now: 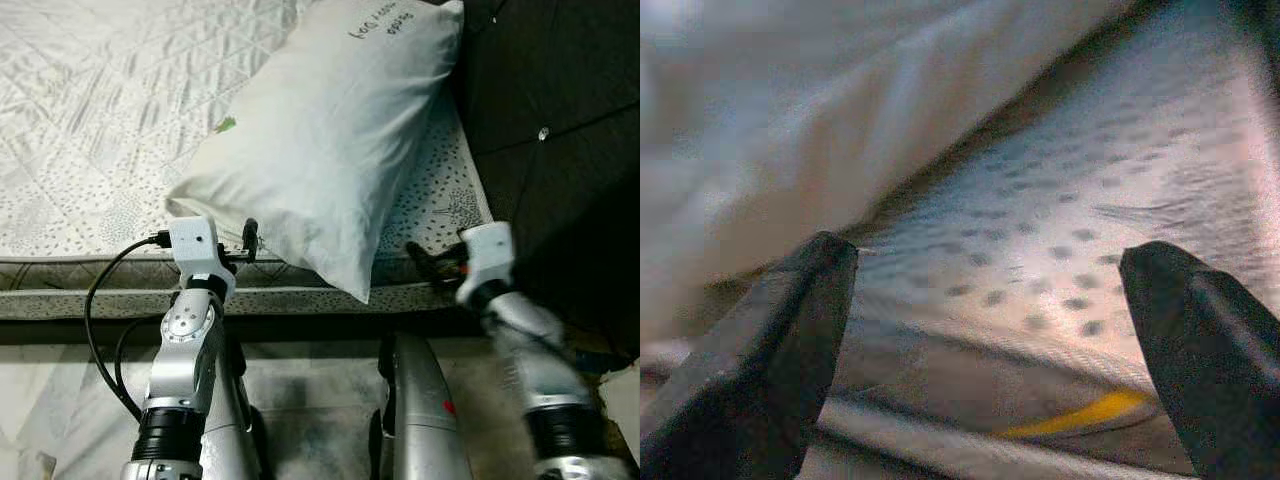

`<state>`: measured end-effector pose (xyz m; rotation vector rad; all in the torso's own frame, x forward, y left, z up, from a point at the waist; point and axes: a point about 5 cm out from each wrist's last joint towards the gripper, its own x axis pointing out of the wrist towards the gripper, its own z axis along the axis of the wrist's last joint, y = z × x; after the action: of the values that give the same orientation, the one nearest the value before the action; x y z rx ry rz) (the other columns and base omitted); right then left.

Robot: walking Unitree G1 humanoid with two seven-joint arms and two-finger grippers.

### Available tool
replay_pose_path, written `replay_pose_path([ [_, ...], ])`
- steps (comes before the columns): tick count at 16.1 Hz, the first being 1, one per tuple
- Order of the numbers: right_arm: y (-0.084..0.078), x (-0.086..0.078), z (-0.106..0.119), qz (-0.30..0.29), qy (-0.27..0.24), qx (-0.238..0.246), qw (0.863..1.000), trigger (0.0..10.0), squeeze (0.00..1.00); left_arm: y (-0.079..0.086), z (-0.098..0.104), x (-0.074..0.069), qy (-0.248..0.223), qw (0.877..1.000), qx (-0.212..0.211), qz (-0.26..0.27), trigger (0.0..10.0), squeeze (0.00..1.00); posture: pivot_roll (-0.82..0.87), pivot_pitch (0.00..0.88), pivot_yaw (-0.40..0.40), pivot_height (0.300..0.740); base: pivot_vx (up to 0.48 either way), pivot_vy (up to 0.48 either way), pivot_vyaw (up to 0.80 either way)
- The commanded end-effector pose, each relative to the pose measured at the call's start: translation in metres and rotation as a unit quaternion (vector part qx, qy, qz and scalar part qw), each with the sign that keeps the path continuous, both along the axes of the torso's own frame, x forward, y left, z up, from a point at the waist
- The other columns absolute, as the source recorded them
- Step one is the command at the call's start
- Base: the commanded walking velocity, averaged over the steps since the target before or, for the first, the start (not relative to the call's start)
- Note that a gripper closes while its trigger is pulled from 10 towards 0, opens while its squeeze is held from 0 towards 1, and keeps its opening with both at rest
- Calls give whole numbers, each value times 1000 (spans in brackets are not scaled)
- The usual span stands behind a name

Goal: Clean up the room

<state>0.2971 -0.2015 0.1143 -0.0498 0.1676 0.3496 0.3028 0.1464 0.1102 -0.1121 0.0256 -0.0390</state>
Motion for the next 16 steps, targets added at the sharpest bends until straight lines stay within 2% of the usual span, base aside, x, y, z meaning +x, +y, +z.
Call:
replay_pose_path([
  [1,8,-10,6,60,27,43,997,10000,0,4,-5,-1,14,1000,3,-1,10000,0,-75,179,53,530,0,0,0],
  [2,17,-22,6,114,56,57,990,10000,0,2,-5,0,15,1000,3,-4,10000,0,-76,175,58,530,0,0,0],
  [4,32,-36,1,172,67,55,981,10000,0,0,-6,2,17,1000,4,-12,10000,0,-78,164,66,530,0,0,0],
  [6,42,-33,-5,150,66,76,983,10000,0,-2,-5,3,17,1000,5,-18,10000,0,-63,152,74,530,0,0,0],
  [9,68,-32,0,173,81,113,975,10000,0,2,-3,2,18,1000,10,-21,10000,0,-37,133,81,530,0,0,0],
  [10,91,-28,7,191,76,131,970,10000,0,6,-4,1,20,999,16,-19,10000,0,-26,124,83,530,0,0,0],
  [12,108,-15,11,162,69,146,973,10000,0,7,-3,1,19,1000,19,-17,10000,0,-15,119,81,530,0,0,0],
  [14,112,-10,11,140,66,138,978,10000,0,11,-3,-2,22,999,33,-8,10000,0,-12,118,81,530,0,0,0],
  [16,111,-5,7,111,68,130,983,10000,0,25,-6,-12,39,998,52,18,10000,0,8,123,79,530,0,0,0],
])
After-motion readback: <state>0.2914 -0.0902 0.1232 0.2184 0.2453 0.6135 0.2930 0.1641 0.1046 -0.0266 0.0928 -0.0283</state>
